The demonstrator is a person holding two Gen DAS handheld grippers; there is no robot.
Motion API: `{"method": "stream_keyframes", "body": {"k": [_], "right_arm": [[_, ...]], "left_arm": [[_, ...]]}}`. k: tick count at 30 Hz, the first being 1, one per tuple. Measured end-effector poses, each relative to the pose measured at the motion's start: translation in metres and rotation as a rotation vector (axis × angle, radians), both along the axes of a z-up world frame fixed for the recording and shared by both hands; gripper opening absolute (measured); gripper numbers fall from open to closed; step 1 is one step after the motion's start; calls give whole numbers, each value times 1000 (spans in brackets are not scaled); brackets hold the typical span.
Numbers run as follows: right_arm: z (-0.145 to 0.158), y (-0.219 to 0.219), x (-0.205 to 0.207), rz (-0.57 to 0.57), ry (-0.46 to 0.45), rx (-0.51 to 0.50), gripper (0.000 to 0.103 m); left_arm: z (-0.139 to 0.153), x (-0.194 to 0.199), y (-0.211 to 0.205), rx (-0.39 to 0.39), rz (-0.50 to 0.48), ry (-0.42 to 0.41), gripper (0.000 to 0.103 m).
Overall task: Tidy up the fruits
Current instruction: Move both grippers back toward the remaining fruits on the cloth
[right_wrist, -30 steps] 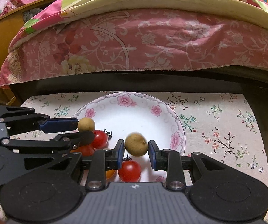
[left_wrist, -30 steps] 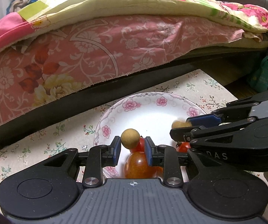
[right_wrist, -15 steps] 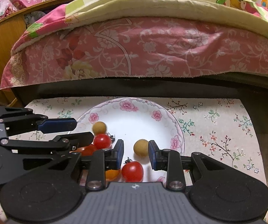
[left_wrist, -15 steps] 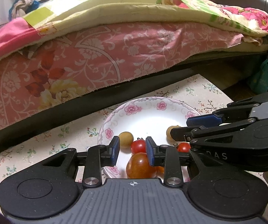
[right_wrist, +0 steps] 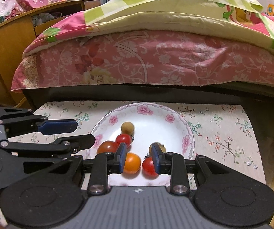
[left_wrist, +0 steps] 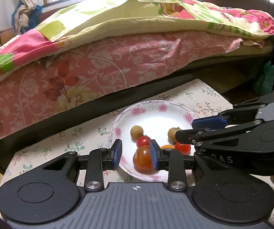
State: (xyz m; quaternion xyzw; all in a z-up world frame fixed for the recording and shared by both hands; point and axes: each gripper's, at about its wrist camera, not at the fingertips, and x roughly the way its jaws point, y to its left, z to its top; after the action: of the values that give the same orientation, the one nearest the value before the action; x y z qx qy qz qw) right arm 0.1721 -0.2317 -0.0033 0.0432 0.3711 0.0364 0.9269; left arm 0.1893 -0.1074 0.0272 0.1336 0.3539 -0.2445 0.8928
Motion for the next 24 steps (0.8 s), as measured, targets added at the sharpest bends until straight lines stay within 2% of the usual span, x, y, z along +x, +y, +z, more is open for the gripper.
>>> {"method": "stream_keyframes", "body": {"k": [8, 15, 21, 24], "right_arm": [[5, 17, -30, 27, 21, 6, 29], [-8, 36, -48, 70, 79, -2, 29], [-18, 49, -61, 129, 111, 14, 31], [-26, 55, -60, 149, 131, 2, 32]], "left_arm": [[6, -30, 13, 16, -15, 19, 39], [-7, -52, 28, 31, -11, 78, 40], [-16, -69, 44, 58, -19, 105, 51], [-23, -71, 51, 69, -9, 123, 51]]}}
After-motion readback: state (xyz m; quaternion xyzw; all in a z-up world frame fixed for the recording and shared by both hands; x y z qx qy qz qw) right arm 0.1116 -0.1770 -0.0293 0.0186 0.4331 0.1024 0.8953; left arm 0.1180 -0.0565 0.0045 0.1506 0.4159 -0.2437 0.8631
